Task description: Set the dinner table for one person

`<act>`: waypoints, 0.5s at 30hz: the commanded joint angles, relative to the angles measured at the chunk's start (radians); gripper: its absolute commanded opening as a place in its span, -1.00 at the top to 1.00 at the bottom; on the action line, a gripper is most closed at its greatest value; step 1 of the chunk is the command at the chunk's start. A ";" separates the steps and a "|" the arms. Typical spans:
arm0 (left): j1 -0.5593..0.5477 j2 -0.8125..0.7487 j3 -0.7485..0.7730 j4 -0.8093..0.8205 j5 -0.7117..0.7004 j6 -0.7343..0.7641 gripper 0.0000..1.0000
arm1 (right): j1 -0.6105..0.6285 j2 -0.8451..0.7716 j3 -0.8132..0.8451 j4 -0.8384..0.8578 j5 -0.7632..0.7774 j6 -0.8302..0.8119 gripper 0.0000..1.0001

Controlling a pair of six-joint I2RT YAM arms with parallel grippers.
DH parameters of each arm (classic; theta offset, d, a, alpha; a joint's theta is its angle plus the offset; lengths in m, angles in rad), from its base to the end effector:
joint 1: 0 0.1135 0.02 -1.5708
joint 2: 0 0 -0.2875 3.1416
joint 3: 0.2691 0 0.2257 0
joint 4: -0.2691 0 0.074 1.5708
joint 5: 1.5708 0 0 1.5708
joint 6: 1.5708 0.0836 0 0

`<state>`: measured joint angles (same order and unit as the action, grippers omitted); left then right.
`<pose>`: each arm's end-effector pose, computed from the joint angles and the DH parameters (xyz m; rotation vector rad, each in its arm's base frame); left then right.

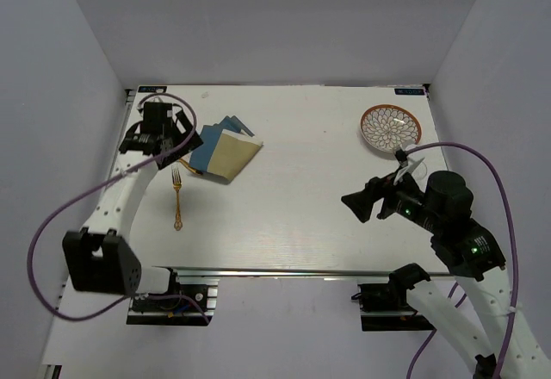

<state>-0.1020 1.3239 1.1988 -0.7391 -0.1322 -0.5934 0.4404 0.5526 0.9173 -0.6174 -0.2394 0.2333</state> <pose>0.2746 -0.0170 0.3054 -0.6486 2.3426 -0.1541 0.0887 0.0637 0.3593 -0.3653 1.8358 0.6887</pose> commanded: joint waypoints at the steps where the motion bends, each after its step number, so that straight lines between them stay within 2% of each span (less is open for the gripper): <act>1: 0.041 0.164 0.123 0.080 0.095 0.061 -0.96 | 0.001 0.004 -0.018 0.061 -0.236 -0.035 -0.79; 2: 0.054 0.220 0.212 0.049 0.097 0.073 -0.96 | 0.000 -0.005 -0.021 0.058 -0.260 -0.037 -0.78; 5: 0.054 0.401 0.355 -0.006 -0.018 0.106 -0.96 | 0.000 -0.032 -0.034 0.070 -0.320 -0.038 -0.78; 8: 0.077 0.512 0.416 0.029 0.057 0.158 -0.96 | 0.001 -0.056 -0.052 0.094 -0.441 -0.057 -0.79; 11: 0.087 0.578 0.479 0.052 0.196 0.220 -0.96 | 0.001 -0.069 -0.073 0.116 -0.501 -0.065 -0.78; 15: 0.107 0.724 0.585 0.004 0.354 0.273 -0.91 | -0.002 -0.079 -0.092 0.119 -0.578 -0.087 -0.78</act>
<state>-0.0074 2.0232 1.7119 -0.7143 0.0631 -0.3897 0.4404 0.4877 0.8448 -0.5488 -0.6979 0.1783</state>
